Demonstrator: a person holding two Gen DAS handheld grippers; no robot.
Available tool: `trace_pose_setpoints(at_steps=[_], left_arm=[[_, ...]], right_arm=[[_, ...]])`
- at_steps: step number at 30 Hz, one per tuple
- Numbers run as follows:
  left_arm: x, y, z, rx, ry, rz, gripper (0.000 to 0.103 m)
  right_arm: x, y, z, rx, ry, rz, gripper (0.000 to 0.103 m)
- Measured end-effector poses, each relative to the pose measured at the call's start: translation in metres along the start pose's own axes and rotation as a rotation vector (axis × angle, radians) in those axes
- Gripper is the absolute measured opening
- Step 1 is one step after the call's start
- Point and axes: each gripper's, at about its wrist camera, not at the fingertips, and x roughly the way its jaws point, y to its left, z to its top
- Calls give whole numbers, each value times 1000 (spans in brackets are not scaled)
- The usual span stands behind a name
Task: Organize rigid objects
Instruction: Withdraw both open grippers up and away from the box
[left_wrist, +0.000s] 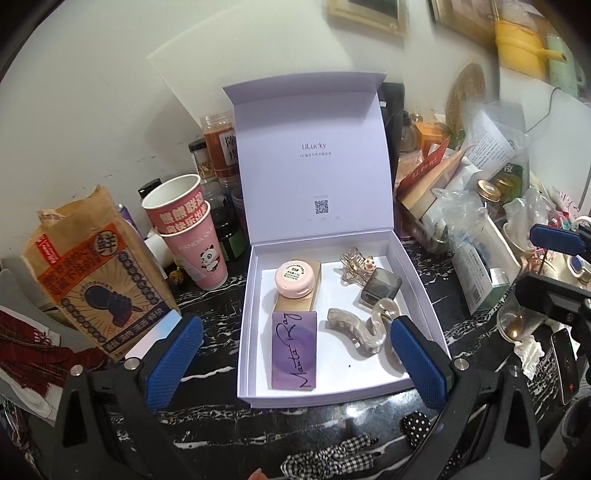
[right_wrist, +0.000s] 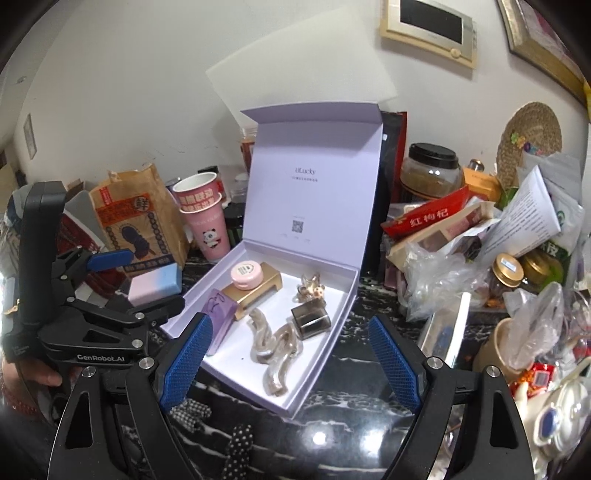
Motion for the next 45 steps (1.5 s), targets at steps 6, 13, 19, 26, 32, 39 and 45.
trace_pose_setpoints(at_steps=[6, 13, 19, 26, 32, 39, 45], left_arm=[[-18, -3, -13, -2, -4, 5, 103], [-31, -7, -33, -11, 5, 9, 103], [-37, -10, -52, -34, 14, -7, 103], [-40, -13, -75, -53, 26, -19, 103], [-34, -18, -94, -42, 64, -43, 103], [-26, -20, -114, -62, 99, -74, 103], [-13, -21, -133, -74, 131, -112, 103]], right_arm=[[-16, 5, -12, -12, -15, 4, 88], [-28, 11, -31, -13, -10, 11, 88], [-35, 16, -48, -5, -3, 24, 88], [-36, 19, -69, 4, 14, 38, 88], [-32, 24, -86, 18, 36, 52, 88], [-22, 28, -108, 31, 68, 88, 88], [-11, 33, -126, 23, 85, 95, 88]])
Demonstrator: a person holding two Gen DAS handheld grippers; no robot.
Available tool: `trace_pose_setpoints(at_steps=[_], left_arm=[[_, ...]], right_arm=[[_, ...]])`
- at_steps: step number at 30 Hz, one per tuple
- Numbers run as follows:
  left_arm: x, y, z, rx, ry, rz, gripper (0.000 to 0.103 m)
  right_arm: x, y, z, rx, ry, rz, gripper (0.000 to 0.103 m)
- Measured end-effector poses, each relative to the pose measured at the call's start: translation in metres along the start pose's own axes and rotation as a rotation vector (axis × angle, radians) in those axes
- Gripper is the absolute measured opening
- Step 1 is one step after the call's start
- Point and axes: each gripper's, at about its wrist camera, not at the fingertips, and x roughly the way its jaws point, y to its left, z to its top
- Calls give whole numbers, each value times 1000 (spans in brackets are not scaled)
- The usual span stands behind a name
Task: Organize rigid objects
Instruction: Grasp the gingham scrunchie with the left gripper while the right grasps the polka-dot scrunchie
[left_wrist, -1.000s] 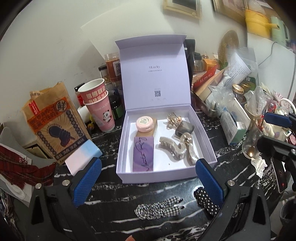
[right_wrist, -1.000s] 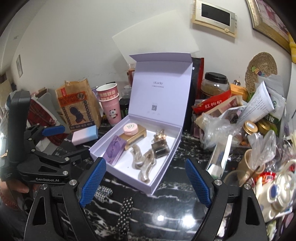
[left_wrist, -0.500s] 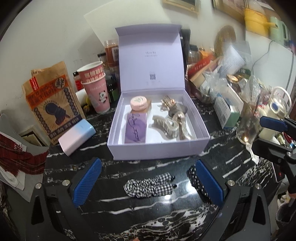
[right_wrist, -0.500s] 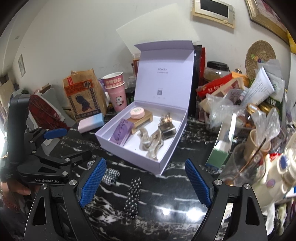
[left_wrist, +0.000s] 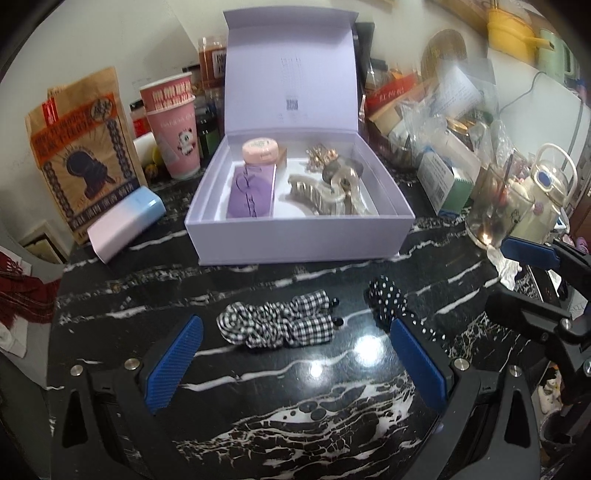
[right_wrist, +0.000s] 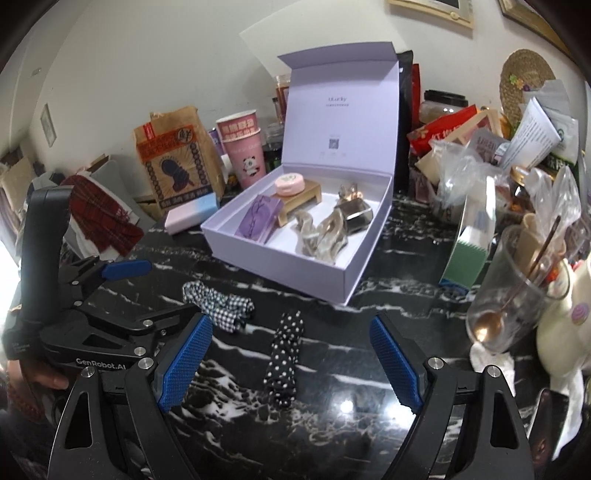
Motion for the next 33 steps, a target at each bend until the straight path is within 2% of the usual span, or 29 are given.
trace_pose_setpoints(at_steps=[11, 17, 27, 33], left_arm=[[30, 4, -10, -21, 47, -25, 103], [48, 7, -7, -29, 82, -30, 103], [71, 11, -2, -67, 133, -27, 103], [75, 7, -9, -24, 145, -32, 103]], right_arm=[[22, -4, -18, 2, 47, 27, 88], [40, -8, -25, 12, 94, 49, 88], [56, -16, -27, 30, 118, 82, 88], [66, -17, -32, 28, 143, 93, 88]])
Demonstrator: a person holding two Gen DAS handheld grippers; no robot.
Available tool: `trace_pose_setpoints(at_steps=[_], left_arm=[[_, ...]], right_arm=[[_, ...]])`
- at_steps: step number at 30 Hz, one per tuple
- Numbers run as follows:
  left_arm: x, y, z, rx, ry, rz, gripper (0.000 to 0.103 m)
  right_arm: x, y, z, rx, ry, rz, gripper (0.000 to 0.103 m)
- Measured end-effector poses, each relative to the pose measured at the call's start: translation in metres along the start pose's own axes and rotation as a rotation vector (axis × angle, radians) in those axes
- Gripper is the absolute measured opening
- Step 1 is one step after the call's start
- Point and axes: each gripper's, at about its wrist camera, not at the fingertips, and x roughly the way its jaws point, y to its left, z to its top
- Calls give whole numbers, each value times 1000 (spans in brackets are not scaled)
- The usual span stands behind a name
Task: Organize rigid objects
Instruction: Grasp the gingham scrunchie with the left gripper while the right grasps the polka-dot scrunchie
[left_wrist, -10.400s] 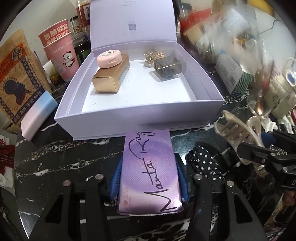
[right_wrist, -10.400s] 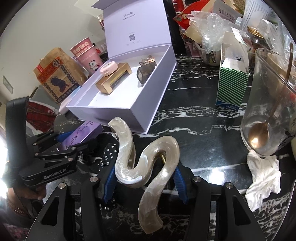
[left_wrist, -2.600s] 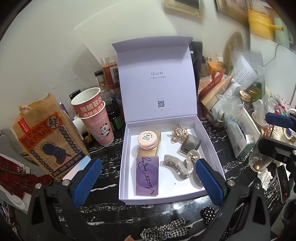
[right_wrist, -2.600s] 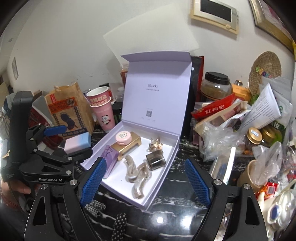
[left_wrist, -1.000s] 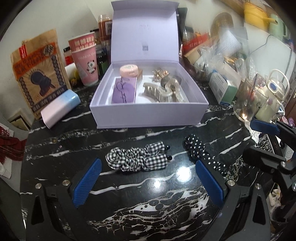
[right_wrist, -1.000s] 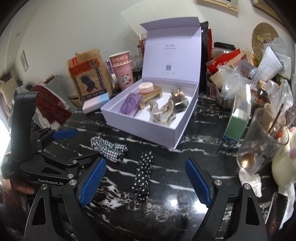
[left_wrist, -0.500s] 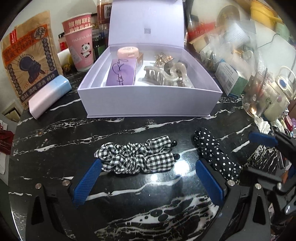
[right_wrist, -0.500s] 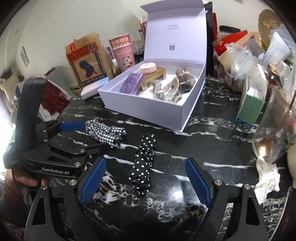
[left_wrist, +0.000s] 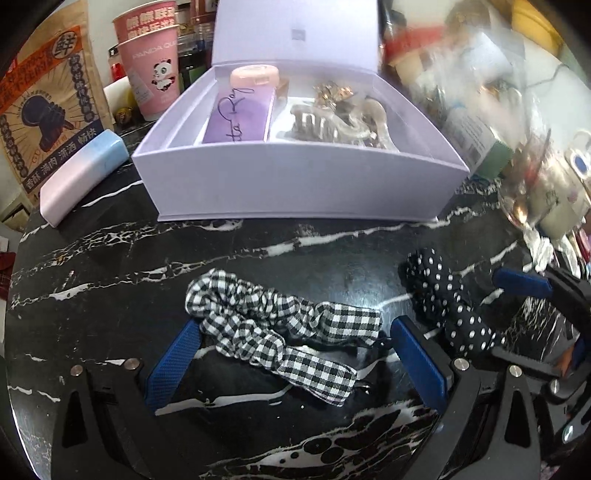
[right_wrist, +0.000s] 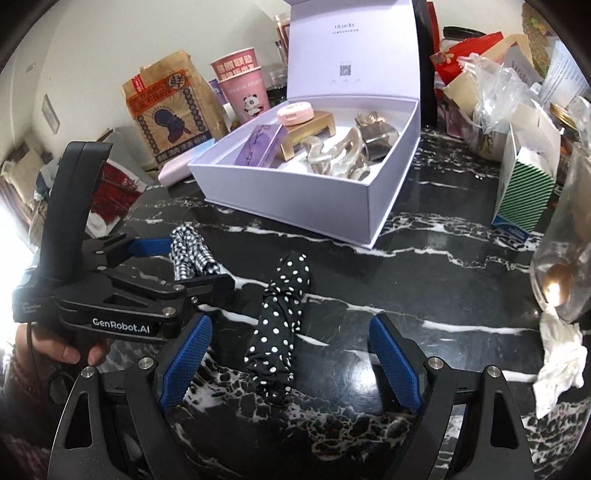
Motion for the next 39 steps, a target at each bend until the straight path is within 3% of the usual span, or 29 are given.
trace_pose_setpoints(at_steps=[13, 17, 25, 27, 34, 39], left_arm=[[-1, -1, -2, 79, -62, -6, 103], [-3, -4, -1, 96, -82, -6, 89], [-7, -6, -8, 118, -102, -23, 81], [-10, -6, -8, 115, -116, -27, 65], [-8, -6, -5, 113, -115, -33, 65], [-6, -6, -2, 117, -110, -25, 71]], right_arm=[[4, 0, -1, 3, 12, 12, 88], [4, 0, -2, 4, 12, 16, 88], [7, 2, -2, -1, 19, 25, 88], [8, 3, -2, -3, 18, 28, 88], [9, 6, -3, -17, 17, 31, 86], [8, 5, -4, -16, 16, 32, 86]])
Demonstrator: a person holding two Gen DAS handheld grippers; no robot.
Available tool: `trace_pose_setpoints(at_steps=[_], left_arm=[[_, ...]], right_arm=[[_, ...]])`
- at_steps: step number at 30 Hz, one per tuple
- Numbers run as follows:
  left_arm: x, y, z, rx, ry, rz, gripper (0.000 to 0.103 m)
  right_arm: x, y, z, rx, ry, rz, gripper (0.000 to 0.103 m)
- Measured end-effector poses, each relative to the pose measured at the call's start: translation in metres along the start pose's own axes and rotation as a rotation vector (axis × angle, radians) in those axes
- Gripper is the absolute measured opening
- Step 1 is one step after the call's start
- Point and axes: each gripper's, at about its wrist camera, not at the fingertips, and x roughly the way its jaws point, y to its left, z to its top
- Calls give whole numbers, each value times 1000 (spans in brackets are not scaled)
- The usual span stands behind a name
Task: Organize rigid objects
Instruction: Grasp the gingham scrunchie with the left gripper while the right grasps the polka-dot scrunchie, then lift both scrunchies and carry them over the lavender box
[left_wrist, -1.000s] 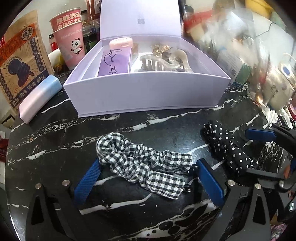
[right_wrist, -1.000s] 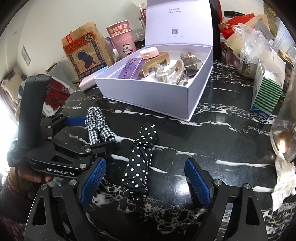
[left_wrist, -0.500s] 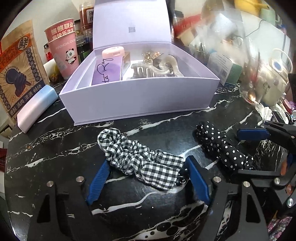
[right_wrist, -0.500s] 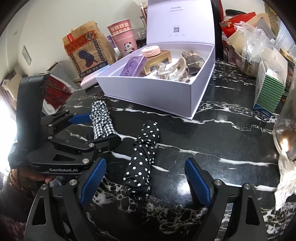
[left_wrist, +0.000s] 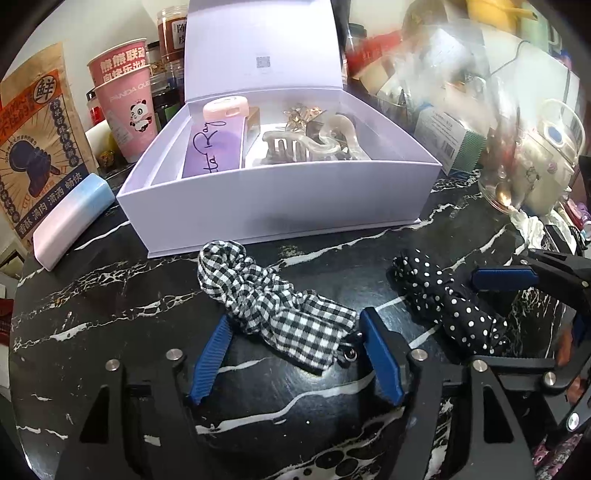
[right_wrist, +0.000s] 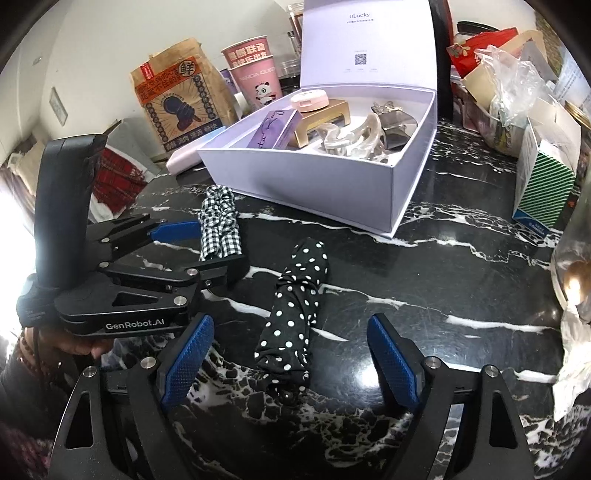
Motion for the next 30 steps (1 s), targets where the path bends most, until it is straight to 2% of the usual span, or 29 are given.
trace_pose_setpoints(at_steps=[3, 5, 7, 13, 14, 15, 30], left_arm=[[0, 2, 1, -14, -5, -21, 71], [1, 4, 3, -34, -10, -17, 66], [2, 3, 4, -28, -9, -1, 63], [2, 3, 4, -39, -15, -27, 61], [1, 3, 4, -45, -14, -32, 61], [1, 3, 4, -48, -14, -34, 61], [-22, -1, -2, -48, -38, -40, 61]], right_arm=[[0, 0, 0, 1, -1, 2, 86], [0, 0, 1, 0, -1, 1, 85], [0, 0, 1, -4, -2, -6, 80], [2, 2, 2, -36, 9, -33, 42], [3, 3, 2, -41, 13, -44, 26], [3, 3, 2, -41, 16, -52, 16], [-6, 11, 4, -86, -24, -40, 16]])
